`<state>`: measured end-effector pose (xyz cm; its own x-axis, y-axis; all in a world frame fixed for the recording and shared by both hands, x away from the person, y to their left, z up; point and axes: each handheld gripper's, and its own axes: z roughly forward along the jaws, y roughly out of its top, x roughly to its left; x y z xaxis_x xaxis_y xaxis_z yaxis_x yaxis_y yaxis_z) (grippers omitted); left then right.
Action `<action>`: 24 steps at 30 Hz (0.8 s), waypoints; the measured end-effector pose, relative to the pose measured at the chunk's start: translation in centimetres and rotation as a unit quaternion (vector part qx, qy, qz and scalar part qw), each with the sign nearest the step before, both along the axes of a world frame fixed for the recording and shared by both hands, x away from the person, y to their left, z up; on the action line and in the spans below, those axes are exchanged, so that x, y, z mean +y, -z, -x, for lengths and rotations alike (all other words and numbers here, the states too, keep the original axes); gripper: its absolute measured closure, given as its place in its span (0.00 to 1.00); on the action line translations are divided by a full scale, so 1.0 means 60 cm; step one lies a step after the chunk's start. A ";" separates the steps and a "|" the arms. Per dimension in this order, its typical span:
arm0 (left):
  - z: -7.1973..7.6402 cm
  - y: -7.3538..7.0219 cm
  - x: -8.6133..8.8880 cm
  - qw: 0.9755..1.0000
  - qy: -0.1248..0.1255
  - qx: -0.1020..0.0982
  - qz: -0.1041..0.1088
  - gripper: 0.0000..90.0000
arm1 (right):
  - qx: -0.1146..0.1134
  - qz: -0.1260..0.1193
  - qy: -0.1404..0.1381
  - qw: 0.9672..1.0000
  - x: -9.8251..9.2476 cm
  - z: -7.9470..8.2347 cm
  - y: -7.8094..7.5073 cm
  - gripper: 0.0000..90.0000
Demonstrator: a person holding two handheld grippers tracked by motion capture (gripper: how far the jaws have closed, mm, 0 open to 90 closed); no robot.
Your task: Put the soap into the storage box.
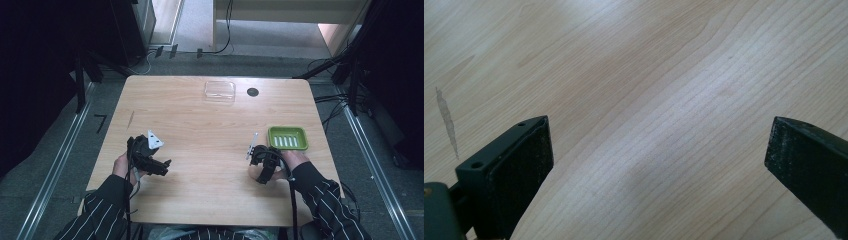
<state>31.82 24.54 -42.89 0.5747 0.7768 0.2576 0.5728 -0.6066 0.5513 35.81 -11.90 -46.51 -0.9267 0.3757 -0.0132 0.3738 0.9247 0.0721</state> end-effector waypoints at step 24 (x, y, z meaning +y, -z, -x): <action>0.000 0.000 0.000 1.000 0.000 0.001 -0.001 0.00 | 0.000 0.000 0.008 1.000 0.000 0.005 0.002 0.37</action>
<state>31.83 24.55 -42.90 0.5757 0.7762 0.2571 0.5739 -0.6075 0.5492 35.53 -11.89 -46.63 -0.9208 0.3899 -0.0133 0.3880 0.9188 0.0732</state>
